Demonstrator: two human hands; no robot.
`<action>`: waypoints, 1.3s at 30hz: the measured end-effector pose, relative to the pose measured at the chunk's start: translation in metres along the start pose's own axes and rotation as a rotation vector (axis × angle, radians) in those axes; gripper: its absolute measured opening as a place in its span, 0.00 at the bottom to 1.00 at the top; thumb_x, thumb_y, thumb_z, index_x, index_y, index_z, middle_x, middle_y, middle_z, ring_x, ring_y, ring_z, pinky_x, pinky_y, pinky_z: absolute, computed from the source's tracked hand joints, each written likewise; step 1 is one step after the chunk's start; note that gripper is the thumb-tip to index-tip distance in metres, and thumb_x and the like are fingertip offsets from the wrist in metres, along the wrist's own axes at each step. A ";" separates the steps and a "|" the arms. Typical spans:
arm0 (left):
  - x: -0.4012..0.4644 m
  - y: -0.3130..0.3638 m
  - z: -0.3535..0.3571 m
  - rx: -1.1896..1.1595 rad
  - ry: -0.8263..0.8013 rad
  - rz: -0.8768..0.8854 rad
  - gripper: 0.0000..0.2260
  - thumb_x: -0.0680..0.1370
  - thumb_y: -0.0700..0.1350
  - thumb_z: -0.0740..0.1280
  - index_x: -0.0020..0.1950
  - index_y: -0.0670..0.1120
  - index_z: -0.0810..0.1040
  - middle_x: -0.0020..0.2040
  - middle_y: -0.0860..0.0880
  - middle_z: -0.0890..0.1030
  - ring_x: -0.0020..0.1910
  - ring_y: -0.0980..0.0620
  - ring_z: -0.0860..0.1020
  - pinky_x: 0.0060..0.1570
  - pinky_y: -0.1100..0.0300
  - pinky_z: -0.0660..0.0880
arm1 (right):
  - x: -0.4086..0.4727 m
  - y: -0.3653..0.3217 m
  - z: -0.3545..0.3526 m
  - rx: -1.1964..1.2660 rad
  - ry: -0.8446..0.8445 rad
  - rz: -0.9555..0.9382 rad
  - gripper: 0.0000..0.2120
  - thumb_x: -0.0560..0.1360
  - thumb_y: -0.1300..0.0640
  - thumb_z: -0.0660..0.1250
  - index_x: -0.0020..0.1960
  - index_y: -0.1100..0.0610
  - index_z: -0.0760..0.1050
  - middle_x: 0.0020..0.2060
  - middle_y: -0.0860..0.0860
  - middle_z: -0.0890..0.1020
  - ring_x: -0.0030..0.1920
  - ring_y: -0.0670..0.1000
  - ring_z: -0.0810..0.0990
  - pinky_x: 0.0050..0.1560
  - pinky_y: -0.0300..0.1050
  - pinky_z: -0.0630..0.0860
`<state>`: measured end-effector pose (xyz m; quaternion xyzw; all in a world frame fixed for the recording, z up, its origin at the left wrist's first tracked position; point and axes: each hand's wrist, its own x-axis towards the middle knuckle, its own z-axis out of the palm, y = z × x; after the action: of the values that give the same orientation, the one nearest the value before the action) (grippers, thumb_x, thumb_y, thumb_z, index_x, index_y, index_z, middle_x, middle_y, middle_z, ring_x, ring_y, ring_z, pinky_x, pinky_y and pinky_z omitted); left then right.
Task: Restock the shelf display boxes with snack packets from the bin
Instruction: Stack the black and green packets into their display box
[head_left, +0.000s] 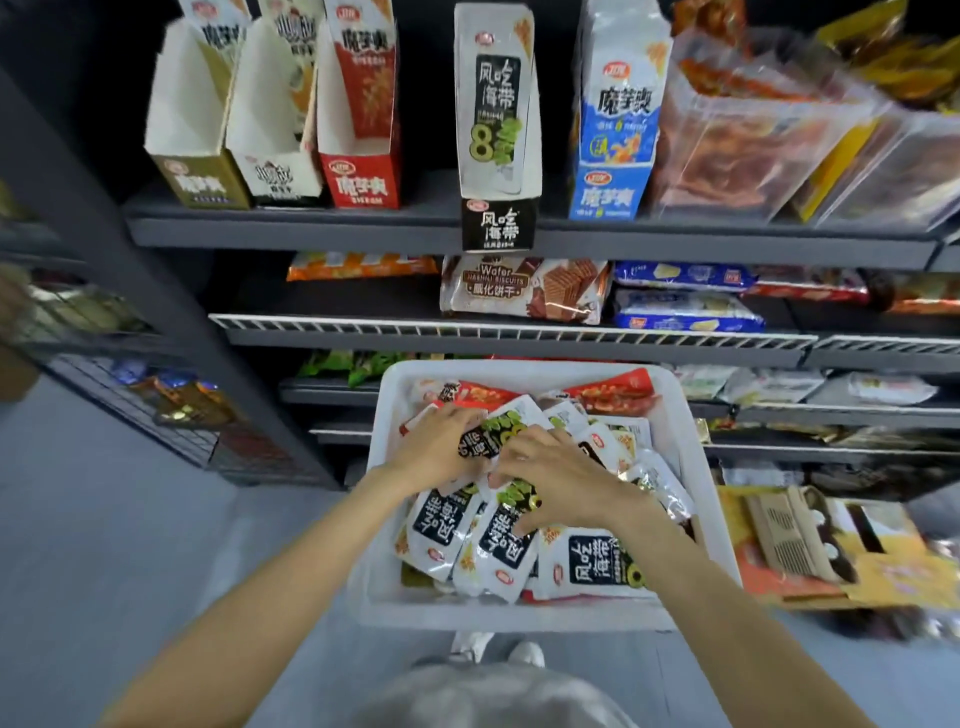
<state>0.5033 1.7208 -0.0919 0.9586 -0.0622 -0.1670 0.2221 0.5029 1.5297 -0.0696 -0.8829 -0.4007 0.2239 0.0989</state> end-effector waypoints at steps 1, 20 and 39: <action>0.003 -0.001 -0.001 0.015 -0.023 -0.023 0.34 0.73 0.55 0.71 0.75 0.49 0.61 0.72 0.47 0.66 0.70 0.47 0.64 0.66 0.54 0.63 | 0.000 0.001 0.000 -0.020 -0.039 -0.012 0.28 0.68 0.44 0.73 0.66 0.45 0.70 0.65 0.46 0.66 0.67 0.48 0.58 0.69 0.48 0.53; -0.026 -0.016 -0.022 -0.268 0.022 -0.177 0.32 0.72 0.42 0.73 0.73 0.50 0.62 0.64 0.48 0.75 0.65 0.49 0.72 0.57 0.60 0.69 | -0.014 0.043 -0.031 0.233 0.347 0.326 0.19 0.76 0.51 0.67 0.66 0.54 0.73 0.62 0.52 0.78 0.61 0.53 0.76 0.60 0.48 0.72; -0.052 0.044 -0.175 -0.503 0.821 0.249 0.02 0.77 0.44 0.68 0.45 0.50 0.78 0.38 0.56 0.79 0.36 0.61 0.77 0.35 0.64 0.72 | -0.042 0.009 -0.121 1.223 0.855 0.249 0.07 0.79 0.54 0.62 0.47 0.49 0.79 0.45 0.44 0.84 0.48 0.45 0.81 0.55 0.46 0.73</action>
<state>0.5133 1.7623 0.0912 0.8472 -0.0412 0.2424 0.4710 0.5417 1.4930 0.0473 -0.7192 -0.0290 0.0541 0.6920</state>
